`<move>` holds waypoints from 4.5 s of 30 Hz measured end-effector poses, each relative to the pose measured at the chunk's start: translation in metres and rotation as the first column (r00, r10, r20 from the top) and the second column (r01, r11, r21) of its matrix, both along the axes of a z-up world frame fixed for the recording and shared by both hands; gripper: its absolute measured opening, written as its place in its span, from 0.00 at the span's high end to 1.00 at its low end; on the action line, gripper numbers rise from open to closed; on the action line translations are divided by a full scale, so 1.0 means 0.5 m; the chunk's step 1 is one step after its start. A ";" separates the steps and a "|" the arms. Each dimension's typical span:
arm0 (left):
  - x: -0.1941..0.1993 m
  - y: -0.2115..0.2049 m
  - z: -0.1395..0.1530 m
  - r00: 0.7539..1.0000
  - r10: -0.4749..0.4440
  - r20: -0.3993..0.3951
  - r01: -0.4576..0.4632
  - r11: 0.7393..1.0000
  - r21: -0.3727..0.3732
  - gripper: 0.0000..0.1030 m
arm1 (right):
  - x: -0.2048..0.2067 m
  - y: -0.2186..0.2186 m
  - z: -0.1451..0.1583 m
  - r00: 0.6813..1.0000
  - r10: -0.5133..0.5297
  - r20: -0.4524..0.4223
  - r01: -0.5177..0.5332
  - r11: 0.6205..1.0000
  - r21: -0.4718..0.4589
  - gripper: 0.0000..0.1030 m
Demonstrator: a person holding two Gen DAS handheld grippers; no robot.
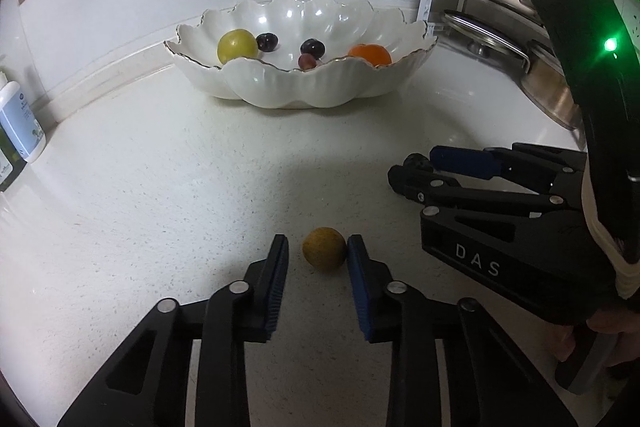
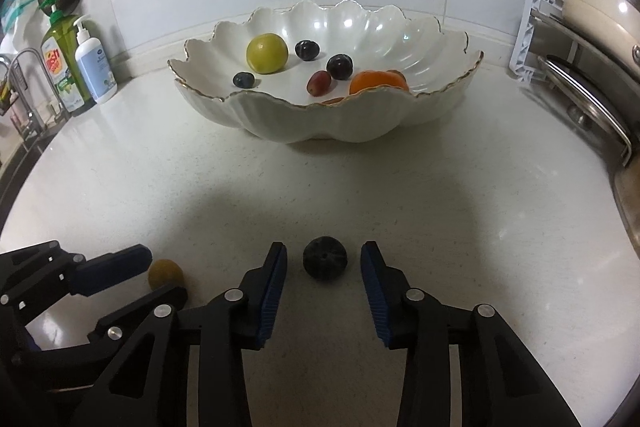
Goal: Organize fruits
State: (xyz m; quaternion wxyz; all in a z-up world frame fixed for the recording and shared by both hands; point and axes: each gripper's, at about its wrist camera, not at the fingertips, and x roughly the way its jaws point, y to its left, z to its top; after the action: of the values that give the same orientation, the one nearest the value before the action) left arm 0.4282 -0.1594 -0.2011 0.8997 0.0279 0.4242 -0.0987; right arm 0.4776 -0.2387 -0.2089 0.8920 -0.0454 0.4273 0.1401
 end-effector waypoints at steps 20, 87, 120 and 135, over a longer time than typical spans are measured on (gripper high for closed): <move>0.000 0.040 0.035 1.000 0.008 0.006 -0.008 0.998 -0.063 0.77 | -0.053 0.009 0.055 0.997 -0.059 0.044 0.058 0.998 0.021 0.77; 0.234 0.122 0.331 0.967 -0.071 0.244 0.078 0.997 -0.018 0.77 | 0.114 0.045 0.319 0.942 -0.272 0.195 0.267 0.962 0.052 0.77; 0.456 0.055 0.210 0.994 -0.073 -0.083 0.078 0.995 0.065 0.63 | 0.327 -0.009 0.165 0.929 -0.334 -0.160 0.333 0.942 -0.033 0.74; 0.367 0.106 0.269 0.998 -0.031 0.050 0.028 0.998 0.062 0.49 | 0.233 0.015 0.227 0.938 -0.338 -0.073 0.337 0.941 -0.014 0.65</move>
State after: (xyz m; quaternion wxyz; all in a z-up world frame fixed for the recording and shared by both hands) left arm 0.6117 -0.1066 -0.0664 0.9074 0.0640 0.4037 -0.0981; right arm 0.5941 -0.2310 -0.0954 0.8863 0.0330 0.4617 -0.0137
